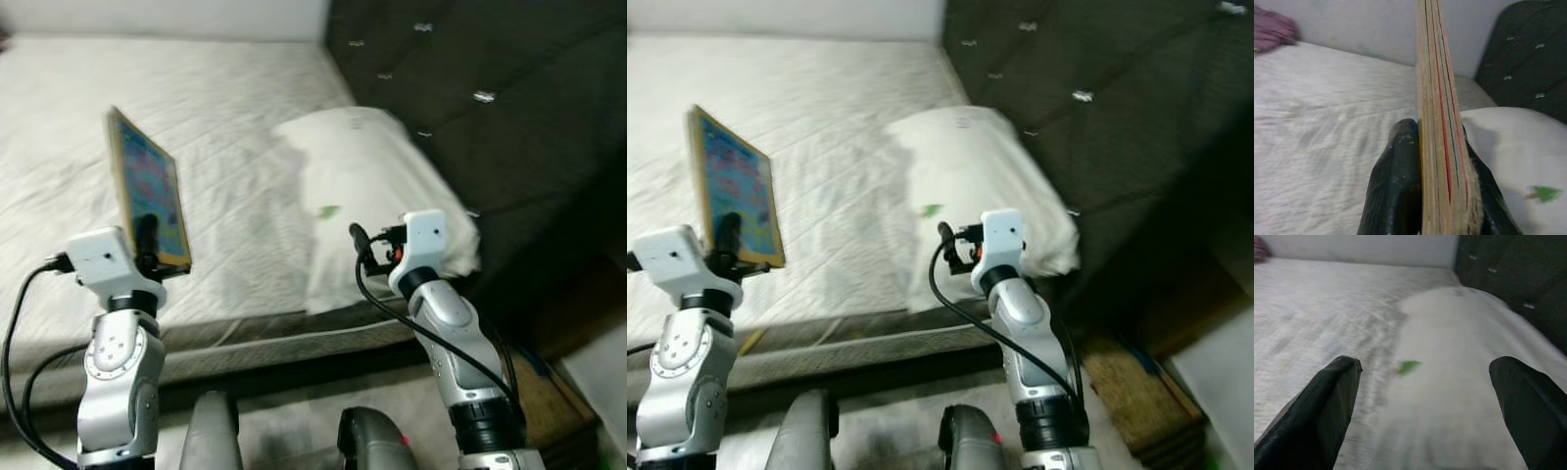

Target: Clean up the room

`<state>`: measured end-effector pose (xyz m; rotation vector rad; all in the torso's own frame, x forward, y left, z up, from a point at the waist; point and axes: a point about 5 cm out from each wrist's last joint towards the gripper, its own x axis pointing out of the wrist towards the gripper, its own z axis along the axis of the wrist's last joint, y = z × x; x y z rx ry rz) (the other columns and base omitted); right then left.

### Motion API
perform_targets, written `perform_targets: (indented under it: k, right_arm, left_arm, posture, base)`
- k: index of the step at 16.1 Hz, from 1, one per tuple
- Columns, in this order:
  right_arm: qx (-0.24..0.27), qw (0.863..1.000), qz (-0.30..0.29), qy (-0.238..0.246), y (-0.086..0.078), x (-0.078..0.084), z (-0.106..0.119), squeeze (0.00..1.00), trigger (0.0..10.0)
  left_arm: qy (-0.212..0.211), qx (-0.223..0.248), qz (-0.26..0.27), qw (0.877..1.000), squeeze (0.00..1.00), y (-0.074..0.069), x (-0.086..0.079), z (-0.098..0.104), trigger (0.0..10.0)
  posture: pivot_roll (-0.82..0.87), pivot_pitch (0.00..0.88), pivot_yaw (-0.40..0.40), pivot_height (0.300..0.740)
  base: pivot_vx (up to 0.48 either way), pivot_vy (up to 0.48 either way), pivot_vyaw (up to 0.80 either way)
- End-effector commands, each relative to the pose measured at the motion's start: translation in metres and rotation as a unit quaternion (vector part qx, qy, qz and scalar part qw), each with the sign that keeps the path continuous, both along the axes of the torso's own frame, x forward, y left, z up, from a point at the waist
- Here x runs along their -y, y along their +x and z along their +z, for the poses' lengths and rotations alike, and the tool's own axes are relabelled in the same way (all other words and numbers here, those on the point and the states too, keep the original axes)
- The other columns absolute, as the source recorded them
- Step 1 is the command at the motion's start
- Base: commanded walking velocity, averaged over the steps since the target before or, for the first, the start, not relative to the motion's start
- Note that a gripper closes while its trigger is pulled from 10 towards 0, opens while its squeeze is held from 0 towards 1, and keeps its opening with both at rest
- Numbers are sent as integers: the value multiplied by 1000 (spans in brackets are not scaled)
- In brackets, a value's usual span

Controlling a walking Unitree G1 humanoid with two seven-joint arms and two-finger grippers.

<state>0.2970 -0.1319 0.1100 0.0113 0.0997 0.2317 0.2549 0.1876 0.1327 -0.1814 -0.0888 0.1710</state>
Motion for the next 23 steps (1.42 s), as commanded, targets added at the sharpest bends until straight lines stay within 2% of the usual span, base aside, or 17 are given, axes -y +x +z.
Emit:
perform_targets:
  k: [1, 6, 10, 12, 14, 17, 23]
  right_arm:
    - [4, 1000, -1, 2, 2, 1, 4, 0, 10000]
    - [1, 1000, 1, 0, 1, 2, 4, 0, 10000]
    - [2, 1000, 4, -11, 1, 2, 4, 0, 10000]
    - [1, 1000, 6, -10, 0, 2, 4, 0, 10000]
    - [-2, 1000, 6, -6, -1, 3, 4, 0, 10000]
    - [-4, 1000, 5, -5, -1, 3, 3, 0, 10000]
    - [-9, 1000, 5, -5, 0, 3, 3, 0, 10000]
  left_arm:
    - [5, 20, -14, 1000, 0, 1, 5, 7, 10000]
    - [3, 15, -9, 1000, 0, 1, 5, 6, 10000]
    - [-6, 1, 11, 1000, 0, 3, 3, 1, 10000]
    - [-60, -41, 39, 997, 0, 4, -3, -13, 10000]
    - [-89, -47, 62, 993, 0, 8, -10, -15, 10000]
    - [-91, -44, 67, 993, 0, 14, -14, -12, 10000]
    - [-93, -33, 74, 992, 0, 23, -22, -6, 10000]
  posture:
    - [-19, 28, -77, 643]
    - [-24, 37, -81, 643]
    - [-28, 43, -83, 643]
    - [-32, 49, -84, 643]
    - [-37, 54, -82, 618]
    - [-37, 54, -82, 578]
    - [-36, 50, -82, 573]
  base:
    - [480, 0, 0]
    - [442, 0, 0]
    - [67, 0, 0]
    - [0, 0, 0]
    - [0, 0, 0]
    - [0, 0, 0]
    - [0, 0, 0]
